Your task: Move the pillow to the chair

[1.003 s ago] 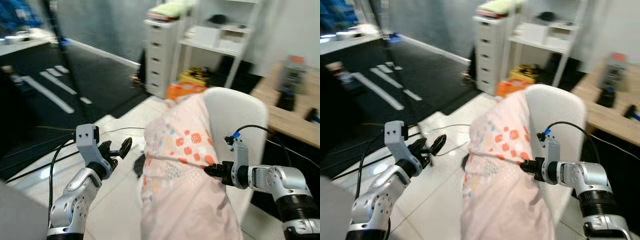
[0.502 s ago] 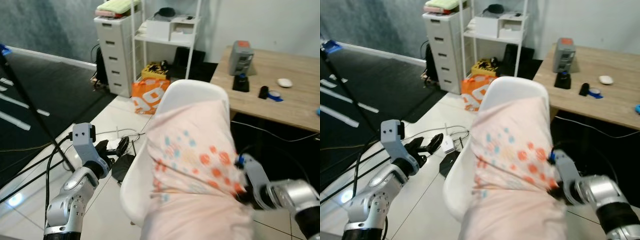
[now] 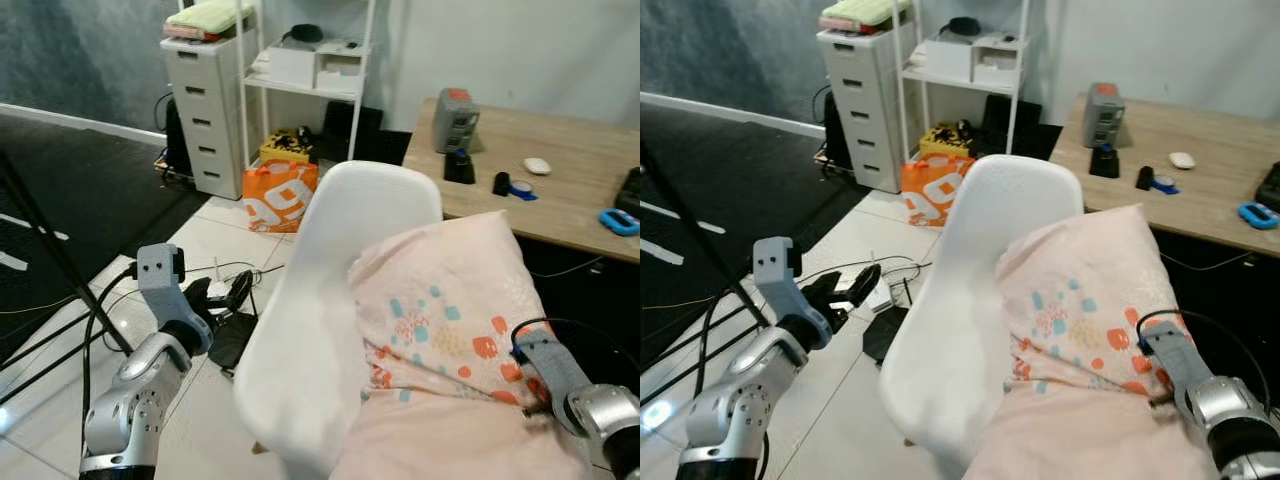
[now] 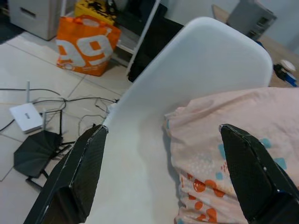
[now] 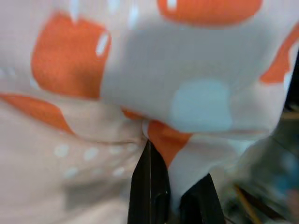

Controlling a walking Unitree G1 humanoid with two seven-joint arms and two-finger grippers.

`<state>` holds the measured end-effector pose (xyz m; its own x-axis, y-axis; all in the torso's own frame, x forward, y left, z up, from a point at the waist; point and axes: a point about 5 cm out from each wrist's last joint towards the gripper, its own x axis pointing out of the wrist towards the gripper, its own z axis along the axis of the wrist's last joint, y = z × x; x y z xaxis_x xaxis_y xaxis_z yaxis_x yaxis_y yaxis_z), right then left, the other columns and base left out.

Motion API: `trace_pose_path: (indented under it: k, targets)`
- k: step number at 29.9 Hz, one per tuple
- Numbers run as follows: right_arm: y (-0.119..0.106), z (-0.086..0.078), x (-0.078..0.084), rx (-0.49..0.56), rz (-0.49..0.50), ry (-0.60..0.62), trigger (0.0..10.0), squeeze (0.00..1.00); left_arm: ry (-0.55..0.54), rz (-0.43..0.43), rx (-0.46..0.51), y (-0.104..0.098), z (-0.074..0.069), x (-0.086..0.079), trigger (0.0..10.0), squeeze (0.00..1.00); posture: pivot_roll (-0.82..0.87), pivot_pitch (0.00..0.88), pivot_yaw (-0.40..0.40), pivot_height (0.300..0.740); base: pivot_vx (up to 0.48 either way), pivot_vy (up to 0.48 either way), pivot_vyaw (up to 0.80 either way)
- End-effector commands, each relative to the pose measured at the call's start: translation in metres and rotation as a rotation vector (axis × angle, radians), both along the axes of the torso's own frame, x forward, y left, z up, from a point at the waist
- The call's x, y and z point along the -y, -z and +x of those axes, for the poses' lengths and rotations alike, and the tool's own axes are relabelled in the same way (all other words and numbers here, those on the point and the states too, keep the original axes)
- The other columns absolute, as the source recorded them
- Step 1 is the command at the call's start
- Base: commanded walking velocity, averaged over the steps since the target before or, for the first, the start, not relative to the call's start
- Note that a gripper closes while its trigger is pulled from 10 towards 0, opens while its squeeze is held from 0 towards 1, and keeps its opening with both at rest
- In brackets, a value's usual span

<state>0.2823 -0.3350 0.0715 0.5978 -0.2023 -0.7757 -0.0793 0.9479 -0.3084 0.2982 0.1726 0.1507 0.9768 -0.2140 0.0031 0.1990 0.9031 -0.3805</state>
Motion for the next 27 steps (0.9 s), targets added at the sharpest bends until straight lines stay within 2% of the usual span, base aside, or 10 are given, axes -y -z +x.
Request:
trace_pose_path:
  k: [1, 3, 8, 9, 10, 12, 14, 18, 22, 27]
  targets:
    - [-0.022, 0.024, -0.029, 0.181, 0.278, -0.126, 10.0, 0.00, 0.008, -0.003, -0.009, 0.001, -0.002, 0.001, 10.0, 0.00, -0.24, 0.075, 0.009, 0.740, 0.000, 0.000, 0.00]
    - [-0.043, 0.029, -0.057, 0.260, 0.555, -0.357, 10.0, 0.00, 0.013, -0.003, -0.007, 0.000, -0.002, 0.002, 10.0, 0.00, -0.24, 0.069, 0.009, 0.740, 0.000, 0.000, 0.00]
    - [-0.053, 0.019, -0.067, 0.230, 0.655, -0.512, 10.0, 0.00, 0.017, 0.000, -0.006, 0.000, -0.002, 0.003, 10.0, 0.00, -0.24, 0.070, 0.001, 0.740, 0.000, 0.000, 0.00]
    - [-0.055, 0.008, -0.065, 0.171, 0.677, -0.594, 10.0, 0.00, 0.016, -0.002, -0.004, -0.001, -0.002, 0.002, 10.0, 0.00, -0.24, 0.070, 0.001, 0.740, 0.000, 0.000, 0.00]
    - [-0.055, -0.006, -0.059, 0.087, 0.669, -0.677, 10.0, 0.00, 0.014, -0.002, -0.003, -0.001, -0.002, 0.002, 10.0, 0.00, -0.24, 0.073, 0.002, 0.740, 0.000, 0.000, 0.00]
    - [-0.055, -0.006, -0.059, 0.087, 0.669, -0.677, 10.0, 0.00, 0.014, -0.002, -0.003, -0.001, -0.002, 0.002, 10.0, 0.00, -0.24, 0.073, 0.002, 0.740, 0.000, 0.000, 0.00]
    - [-0.055, -0.034, -0.042, -0.087, 0.642, -0.807, 10.0, 0.00, 0.011, -0.001, -0.004, -0.001, -0.003, 0.001, 10.0, 0.00, -0.25, 0.074, -0.001, 0.740, 0.000, 0.000, 0.00]
    - [-0.056, -0.046, -0.037, -0.164, 0.637, -0.863, 10.0, 0.00, 0.010, 0.002, -0.006, 0.000, -0.003, 0.000, 10.0, 0.00, -0.25, 0.073, 0.000, 0.740, 0.000, 0.000, 0.00]
    - [-0.056, -0.077, -0.009, -0.451, 0.464, -0.983, 10.0, 0.00, 0.015, 0.000, -0.003, -0.001, 0.000, 0.002, 10.0, 0.00, -0.26, 0.071, 0.004, 0.740, 0.000, 0.000, 0.00]
    - [-0.069, -0.067, 0.017, -0.454, 0.249, -0.910, 10.0, 0.00, 0.018, -0.001, -0.002, -0.002, 0.001, 0.002, 10.0, 0.00, -0.26, 0.070, 0.010, 0.740, 0.000, 0.000, 0.00]
